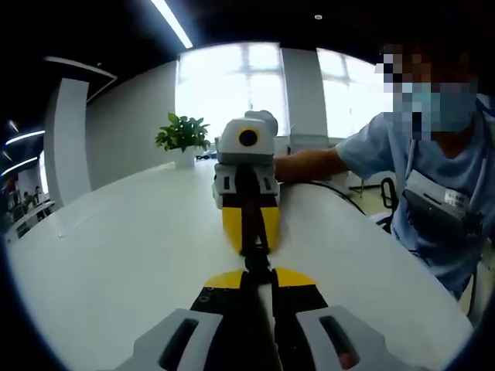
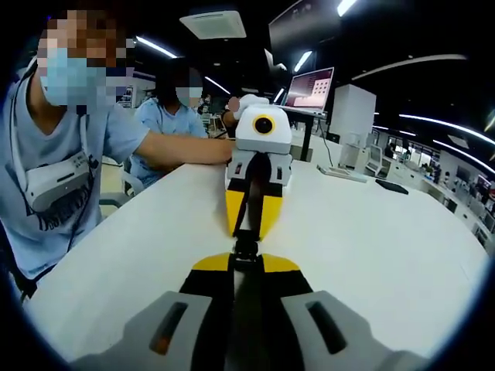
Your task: Snap the two parts of the plastic buckle together until the buckle closes and remains connected.
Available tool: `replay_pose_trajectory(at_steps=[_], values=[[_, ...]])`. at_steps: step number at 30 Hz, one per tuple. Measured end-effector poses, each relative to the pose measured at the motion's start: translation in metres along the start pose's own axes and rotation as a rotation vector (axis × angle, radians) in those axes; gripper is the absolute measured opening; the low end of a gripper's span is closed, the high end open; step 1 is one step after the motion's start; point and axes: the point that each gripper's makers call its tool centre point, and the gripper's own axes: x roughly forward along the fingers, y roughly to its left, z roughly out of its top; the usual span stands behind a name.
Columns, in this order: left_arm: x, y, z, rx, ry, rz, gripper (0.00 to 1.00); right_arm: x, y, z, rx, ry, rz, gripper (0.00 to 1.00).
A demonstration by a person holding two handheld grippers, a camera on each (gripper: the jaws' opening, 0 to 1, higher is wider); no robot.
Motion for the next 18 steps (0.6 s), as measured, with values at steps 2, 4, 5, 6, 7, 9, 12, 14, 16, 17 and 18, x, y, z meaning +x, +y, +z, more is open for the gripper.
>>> replay_pose_trajectory(at_steps=[2, 4, 5, 6, 7, 9, 12, 14, 16, 17, 18], values=[[0.0004, -0.0007, -0.0001, -0.001, 0.001, -0.001, 0.09, 0.0003, 0.0000, 0.0001, -0.003, 0.000, 0.001, 0.10], [0.0005, -0.0007, -0.0001, -0.002, 0.001, -0.003, 0.09, 0.0008, 0.0005, 0.0002, -0.004, -0.001, 0.002, 0.10], [0.0004, -0.0006, 0.0000, -0.002, 0.001, -0.004, 0.09, 0.0010, 0.0006, 0.0004, -0.006, -0.001, 0.003, 0.10], [0.0002, 0.0000, 0.0002, -0.001, 0.002, -0.005, 0.09, 0.0013, 0.0009, 0.0005, -0.007, -0.002, 0.004, 0.10], [0.0001, 0.0003, 0.0003, 0.000, 0.002, -0.005, 0.09, 0.0013, 0.0007, 0.0006, -0.006, -0.002, 0.005, 0.10], [0.0006, -0.0007, 0.0003, 0.002, 0.003, -0.005, 0.09, 0.0017, 0.0013, 0.0007, -0.006, -0.001, 0.006, 0.10], [0.0009, -0.0004, 0.0006, 0.004, 0.003, -0.005, 0.09, 0.0019, 0.0019, 0.0008, -0.010, -0.001, 0.005, 0.10], [0.0007, 0.0005, 0.0009, 0.003, 0.004, -0.003, 0.09, 0.0020, 0.0018, 0.0008, -0.006, -0.001, 0.004, 0.10], [0.0006, 0.0007, 0.0010, 0.003, 0.006, 0.000, 0.09, 0.0020, 0.0011, 0.0009, -0.004, 0.001, -0.002, 0.10], [0.0007, 0.0008, 0.0011, 0.004, 0.007, 0.002, 0.09, 0.0019, 0.0006, 0.0009, -0.002, 0.002, -0.005, 0.10], [0.0010, 0.0004, 0.0011, 0.006, 0.008, 0.005, 0.09, 0.0018, 0.0006, 0.0009, -0.002, 0.003, -0.008, 0.10]])
